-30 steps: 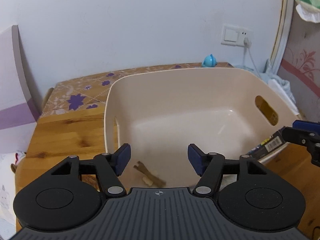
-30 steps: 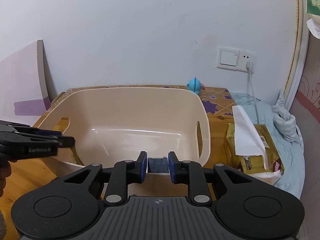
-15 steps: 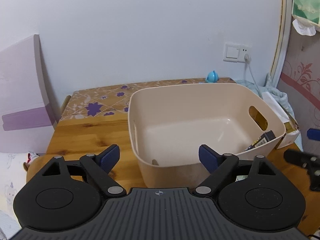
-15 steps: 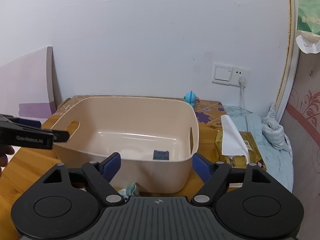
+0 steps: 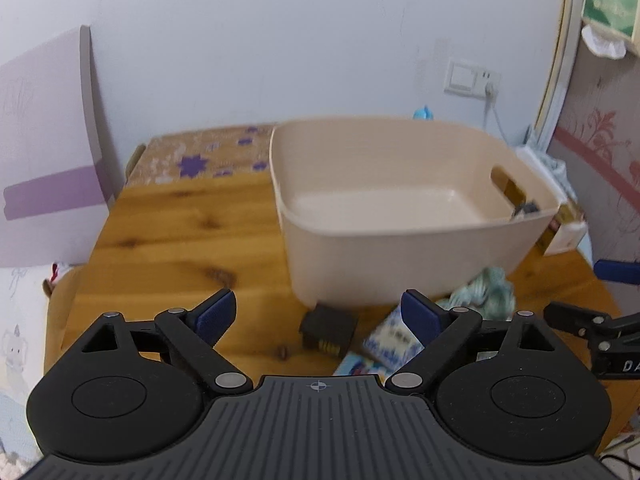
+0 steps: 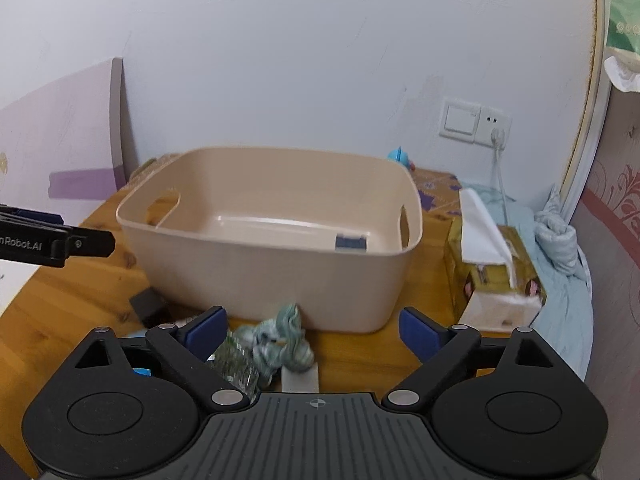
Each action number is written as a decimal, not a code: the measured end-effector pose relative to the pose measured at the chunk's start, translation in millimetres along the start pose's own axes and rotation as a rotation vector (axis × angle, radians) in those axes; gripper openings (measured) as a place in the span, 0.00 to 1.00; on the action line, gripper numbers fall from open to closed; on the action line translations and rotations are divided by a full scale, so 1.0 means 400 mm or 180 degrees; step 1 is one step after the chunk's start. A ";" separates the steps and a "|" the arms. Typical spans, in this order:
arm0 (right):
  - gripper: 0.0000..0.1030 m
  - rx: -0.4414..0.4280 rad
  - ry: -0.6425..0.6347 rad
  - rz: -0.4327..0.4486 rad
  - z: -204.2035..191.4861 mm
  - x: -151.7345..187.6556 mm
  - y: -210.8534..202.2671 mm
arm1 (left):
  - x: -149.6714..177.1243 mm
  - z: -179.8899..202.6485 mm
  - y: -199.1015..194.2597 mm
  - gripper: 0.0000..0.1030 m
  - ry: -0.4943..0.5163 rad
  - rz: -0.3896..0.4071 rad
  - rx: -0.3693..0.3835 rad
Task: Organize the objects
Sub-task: 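Move the left tool to the blue cartoon pack while the right approaches the herb bag, then grasp the blue cartoon pack with the left tool while the right grasps the herb bag, then carry the cartoon pack and herb bag over the bin with both tools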
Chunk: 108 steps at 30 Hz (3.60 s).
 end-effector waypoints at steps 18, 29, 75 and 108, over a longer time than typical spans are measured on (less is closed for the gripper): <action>0.92 -0.0172 -0.0111 -0.0403 -0.053 0.106 0.072 | 0.165 0.033 0.081 0.88 0.0190 -0.0501 0.0146; 0.92 -0.0280 -0.0260 -0.0537 -0.089 0.132 0.114 | 0.204 0.068 0.122 0.88 0.0443 -0.0668 0.0235; 0.45 -0.0525 -0.0198 -0.0499 -0.132 0.122 0.149 | 0.182 0.015 0.128 0.63 0.0324 -0.0567 0.0157; 0.45 -0.0157 -0.0122 0.0334 -0.009 -0.040 -0.058 | -0.084 0.010 -0.051 0.63 0.0265 0.0383 0.0058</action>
Point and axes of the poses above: each gripper's, at about its wrist camera, not at the fingertips, and y roughly the way its jaws point, z to its right, x to its underside, the point moved 7 cm from there along y, roughly the way its jaws point, and after that the axes turned 6 degrees about -x, right-handed, at the moved point
